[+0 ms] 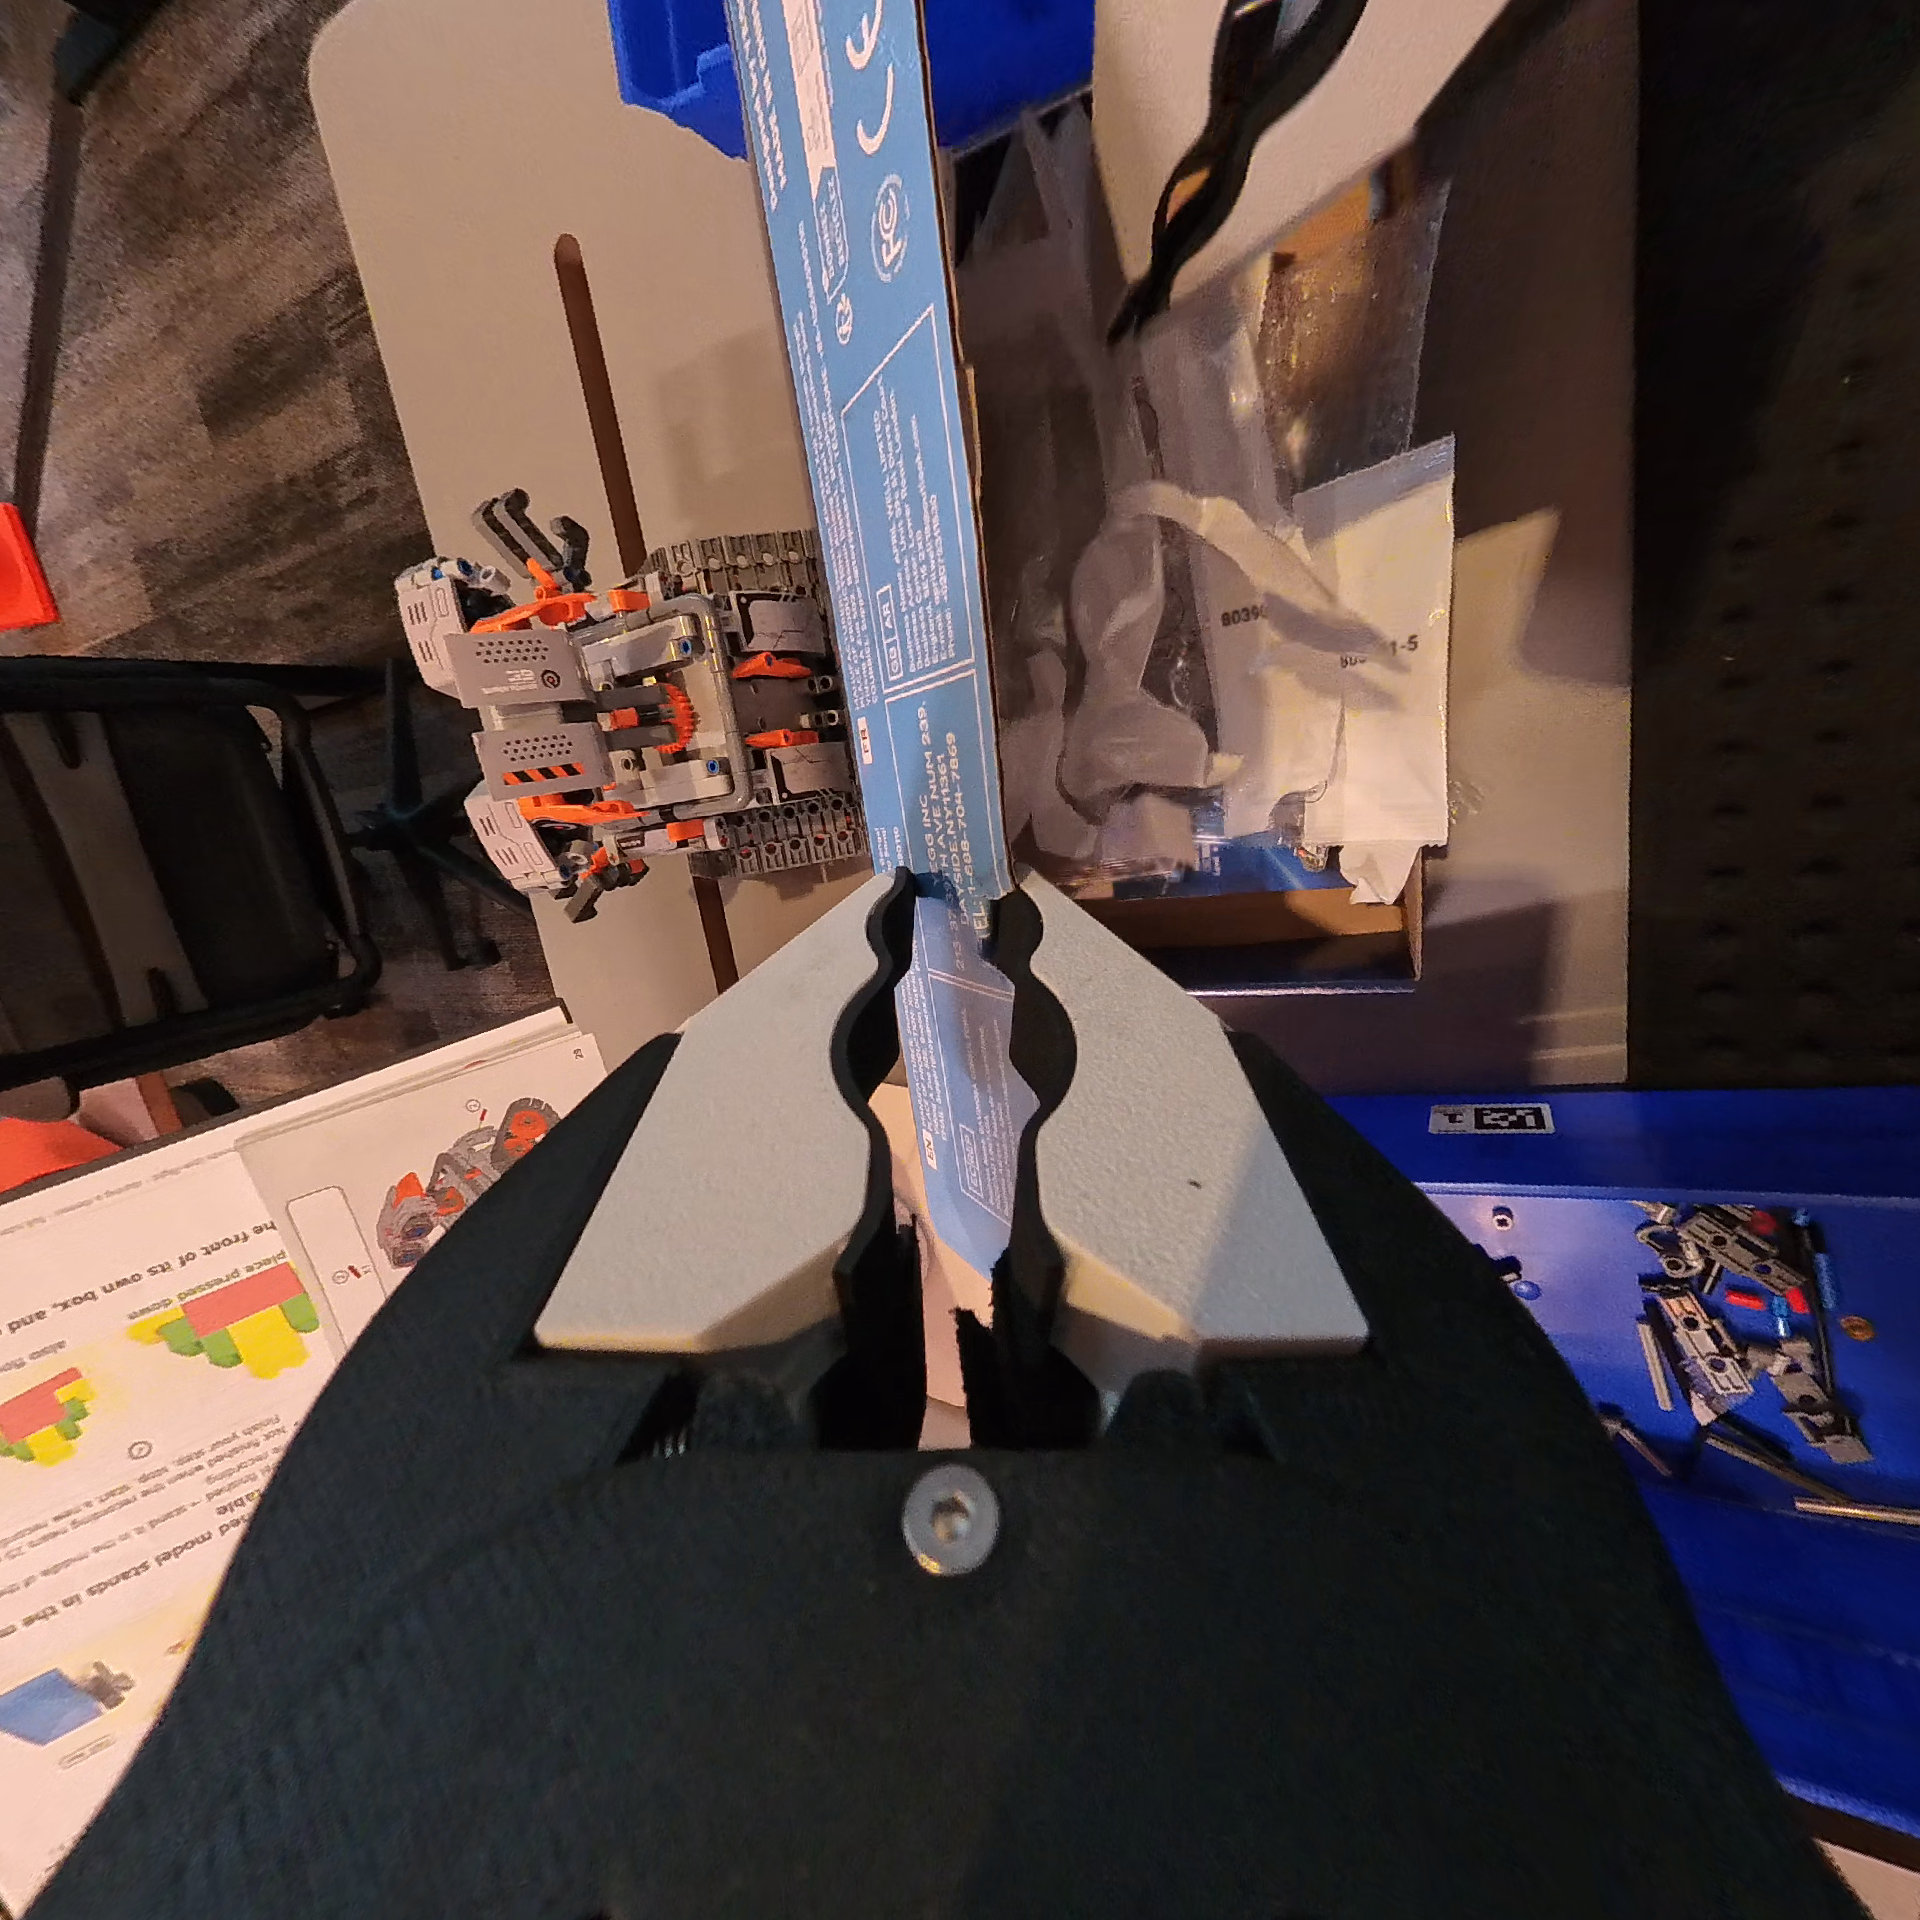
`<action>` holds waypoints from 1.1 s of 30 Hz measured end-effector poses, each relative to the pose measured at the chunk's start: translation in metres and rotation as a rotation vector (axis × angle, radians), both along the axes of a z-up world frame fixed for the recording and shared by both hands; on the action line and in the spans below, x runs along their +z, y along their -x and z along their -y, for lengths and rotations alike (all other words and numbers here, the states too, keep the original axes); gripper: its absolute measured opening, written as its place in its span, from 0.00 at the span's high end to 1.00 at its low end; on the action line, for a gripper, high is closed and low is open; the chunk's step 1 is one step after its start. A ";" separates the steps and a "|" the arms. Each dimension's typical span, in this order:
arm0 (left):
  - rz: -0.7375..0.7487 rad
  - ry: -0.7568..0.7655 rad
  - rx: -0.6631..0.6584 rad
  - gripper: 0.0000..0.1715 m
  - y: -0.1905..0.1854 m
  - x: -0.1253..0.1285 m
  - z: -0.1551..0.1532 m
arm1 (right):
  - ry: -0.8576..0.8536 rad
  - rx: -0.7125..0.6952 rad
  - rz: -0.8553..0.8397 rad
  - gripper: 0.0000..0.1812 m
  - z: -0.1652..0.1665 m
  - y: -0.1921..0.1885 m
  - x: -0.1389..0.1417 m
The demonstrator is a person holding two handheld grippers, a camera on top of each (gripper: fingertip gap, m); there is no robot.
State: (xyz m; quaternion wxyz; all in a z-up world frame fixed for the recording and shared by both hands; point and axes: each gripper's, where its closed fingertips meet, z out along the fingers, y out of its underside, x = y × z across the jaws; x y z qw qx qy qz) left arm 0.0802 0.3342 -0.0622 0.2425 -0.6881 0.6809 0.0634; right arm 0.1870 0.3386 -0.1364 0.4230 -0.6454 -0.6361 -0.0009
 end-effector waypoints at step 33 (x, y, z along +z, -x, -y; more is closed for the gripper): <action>-0.021 0.062 0.001 0.89 -0.006 -0.027 0.021 | 0.242 0.091 -0.319 1.00 0.095 -0.030 0.100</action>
